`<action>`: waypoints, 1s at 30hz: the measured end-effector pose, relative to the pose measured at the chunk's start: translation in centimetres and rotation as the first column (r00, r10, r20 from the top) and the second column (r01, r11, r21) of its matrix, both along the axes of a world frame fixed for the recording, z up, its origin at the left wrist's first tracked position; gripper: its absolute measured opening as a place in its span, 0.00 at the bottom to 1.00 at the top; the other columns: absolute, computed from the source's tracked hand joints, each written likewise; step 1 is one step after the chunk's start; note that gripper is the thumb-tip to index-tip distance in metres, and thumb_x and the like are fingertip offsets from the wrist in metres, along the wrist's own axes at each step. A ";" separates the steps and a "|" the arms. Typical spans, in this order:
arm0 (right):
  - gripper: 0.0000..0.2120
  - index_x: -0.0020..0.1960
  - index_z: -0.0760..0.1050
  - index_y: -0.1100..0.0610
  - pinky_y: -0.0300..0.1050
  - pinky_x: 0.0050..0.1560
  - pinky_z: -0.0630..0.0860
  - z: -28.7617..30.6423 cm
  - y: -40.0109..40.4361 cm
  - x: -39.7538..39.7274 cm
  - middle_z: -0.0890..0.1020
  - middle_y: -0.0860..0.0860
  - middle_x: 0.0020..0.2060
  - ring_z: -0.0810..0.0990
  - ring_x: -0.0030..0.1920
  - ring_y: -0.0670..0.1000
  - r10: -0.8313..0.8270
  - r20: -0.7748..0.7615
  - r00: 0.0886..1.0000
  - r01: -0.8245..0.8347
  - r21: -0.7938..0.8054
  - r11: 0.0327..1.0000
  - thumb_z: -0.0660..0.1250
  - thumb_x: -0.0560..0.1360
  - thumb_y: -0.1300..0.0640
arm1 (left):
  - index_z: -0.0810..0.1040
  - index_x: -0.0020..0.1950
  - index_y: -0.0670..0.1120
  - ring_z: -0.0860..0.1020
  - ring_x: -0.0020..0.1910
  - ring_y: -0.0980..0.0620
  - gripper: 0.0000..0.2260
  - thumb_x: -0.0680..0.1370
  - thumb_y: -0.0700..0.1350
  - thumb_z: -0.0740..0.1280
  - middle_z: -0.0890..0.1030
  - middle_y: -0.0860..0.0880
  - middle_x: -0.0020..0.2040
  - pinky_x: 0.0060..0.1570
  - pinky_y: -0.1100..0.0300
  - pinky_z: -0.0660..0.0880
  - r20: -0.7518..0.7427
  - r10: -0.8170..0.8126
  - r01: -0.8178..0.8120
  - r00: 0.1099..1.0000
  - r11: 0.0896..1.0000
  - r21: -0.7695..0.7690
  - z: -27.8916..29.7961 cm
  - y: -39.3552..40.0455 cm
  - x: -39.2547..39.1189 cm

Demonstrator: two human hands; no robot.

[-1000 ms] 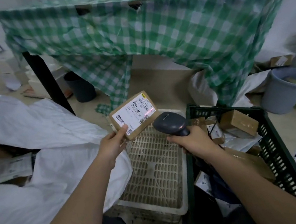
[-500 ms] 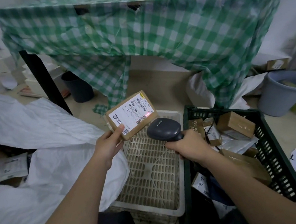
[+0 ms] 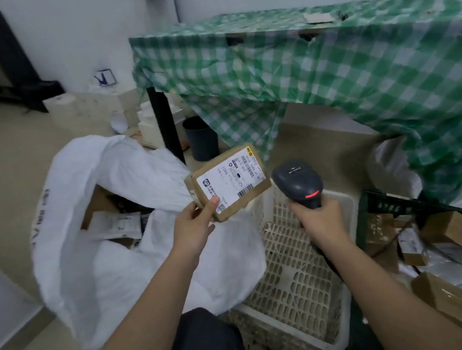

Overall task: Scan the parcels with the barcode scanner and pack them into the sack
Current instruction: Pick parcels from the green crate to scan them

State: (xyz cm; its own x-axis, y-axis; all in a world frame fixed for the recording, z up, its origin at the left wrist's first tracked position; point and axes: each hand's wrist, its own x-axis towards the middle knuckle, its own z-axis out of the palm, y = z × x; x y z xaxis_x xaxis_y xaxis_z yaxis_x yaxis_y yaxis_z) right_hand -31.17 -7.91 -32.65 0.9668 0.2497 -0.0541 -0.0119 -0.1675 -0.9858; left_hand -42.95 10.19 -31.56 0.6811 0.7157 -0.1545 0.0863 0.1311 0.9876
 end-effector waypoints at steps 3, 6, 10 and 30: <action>0.10 0.34 0.75 0.55 0.46 0.37 0.70 0.1 4.0 -1.1 0.76 0.52 0.27 0.74 0.31 0.51 -0.015 0.031 0.999 0.015 -0.006 1.000 0.75 0.68 0.56 | 0.78 0.60 0.47 0.80 0.51 0.54 0.14 0.77 0.49 0.69 0.83 0.50 0.53 0.50 0.57 0.75 -0.018 0.129 -0.127 0.992 0.989 0.075 1.5 3.5 -5.1; 0.09 0.35 0.76 0.55 0.48 0.40 0.71 0.4 7.9 -2.3 0.79 0.54 0.30 0.76 0.35 0.54 0.049 0.066 0.997 -0.044 -0.076 0.996 0.75 0.68 0.54 | 0.76 0.60 0.47 0.81 0.46 0.52 0.14 0.75 0.48 0.72 0.83 0.49 0.51 0.42 0.59 0.75 -0.013 0.289 -0.282 0.957 0.941 0.185 2.8 7.5 -9.9; 0.11 0.37 0.76 0.57 0.47 0.38 0.69 0.9 13.0 -2.8 0.79 0.55 0.32 0.77 0.38 0.55 0.197 0.131 0.971 -0.161 -0.247 0.956 0.74 0.69 0.51 | 0.69 0.61 0.51 0.80 0.52 0.48 0.20 0.74 0.54 0.72 0.81 0.49 0.54 0.55 0.47 0.77 -0.116 0.431 -0.387 0.895 0.878 0.281 3.0 12.5 -14.4; 0.13 0.55 0.77 0.58 0.46 0.43 0.66 -0.2 25.8 3.1 0.82 0.61 0.47 0.78 0.49 0.65 0.166 0.329 0.930 -0.020 -0.405 0.914 0.68 0.71 0.61 | 0.70 0.60 0.52 0.78 0.47 0.49 0.18 0.77 0.61 0.62 0.79 0.51 0.51 0.44 0.48 0.78 -0.369 0.478 -0.120 0.797 0.724 0.680 -2.5 21.2 -10.7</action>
State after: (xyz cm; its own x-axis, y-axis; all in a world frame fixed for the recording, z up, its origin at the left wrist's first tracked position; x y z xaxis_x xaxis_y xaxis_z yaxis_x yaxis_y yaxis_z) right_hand -28.03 17.86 -32.87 0.9139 0.3684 0.1704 0.3546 -0.5202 -0.7769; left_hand -53.62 31.35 -34.04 0.3657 0.9205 0.1375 0.6375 -0.3554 0.6836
